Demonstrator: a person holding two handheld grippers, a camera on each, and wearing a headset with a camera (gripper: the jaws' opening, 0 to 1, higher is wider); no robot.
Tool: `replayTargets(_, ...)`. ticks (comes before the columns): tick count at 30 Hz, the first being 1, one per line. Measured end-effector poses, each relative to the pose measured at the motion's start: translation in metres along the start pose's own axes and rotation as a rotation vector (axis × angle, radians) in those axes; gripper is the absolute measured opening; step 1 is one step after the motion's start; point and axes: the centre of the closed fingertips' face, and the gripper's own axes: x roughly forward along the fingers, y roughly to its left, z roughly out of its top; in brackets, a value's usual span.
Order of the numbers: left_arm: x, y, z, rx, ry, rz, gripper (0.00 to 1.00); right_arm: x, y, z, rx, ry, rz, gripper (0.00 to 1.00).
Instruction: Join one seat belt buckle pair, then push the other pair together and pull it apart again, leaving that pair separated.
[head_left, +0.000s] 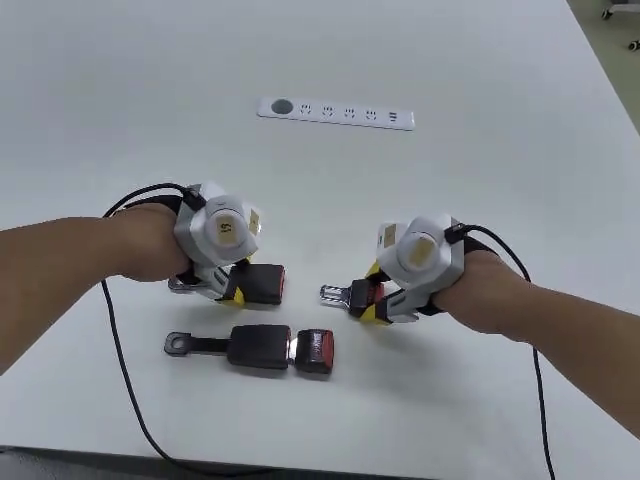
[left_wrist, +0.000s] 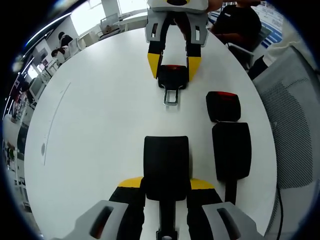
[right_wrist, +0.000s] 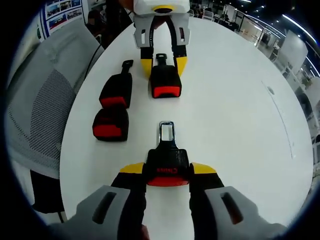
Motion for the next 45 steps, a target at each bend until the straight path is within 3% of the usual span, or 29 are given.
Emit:
replayTargets(18, 0.002, -0.001, 0.000, -0.012, 0.006, 0.001, 0.32, 0.019, -0.001, 0.036, -0.030, 0.005, 0.003, 0.31)
replayTargets(24, 0.002, -0.002, 0.001, -0.014, 0.006, 0.002, 0.32, 0.027, -0.004, 0.040, -0.033, 0.010, 0.002, 0.31)
replayTargets(33, 0.002, -0.002, 0.001, -0.022, 0.008, -0.005, 0.32, 0.024, -0.002, 0.042, -0.042, 0.017, 0.000, 0.31)
replayTargets(36, 0.002, -0.003, 0.001, -0.021, 0.016, -0.006, 0.32, 0.021, 0.000, 0.045, -0.080, 0.023, -0.005, 0.31)
replayTargets(45, 0.003, -0.002, 0.002, -0.013, -0.006, -0.011, 0.32, 0.028, -0.003, 0.052, -0.053, -0.019, 0.014, 0.31)
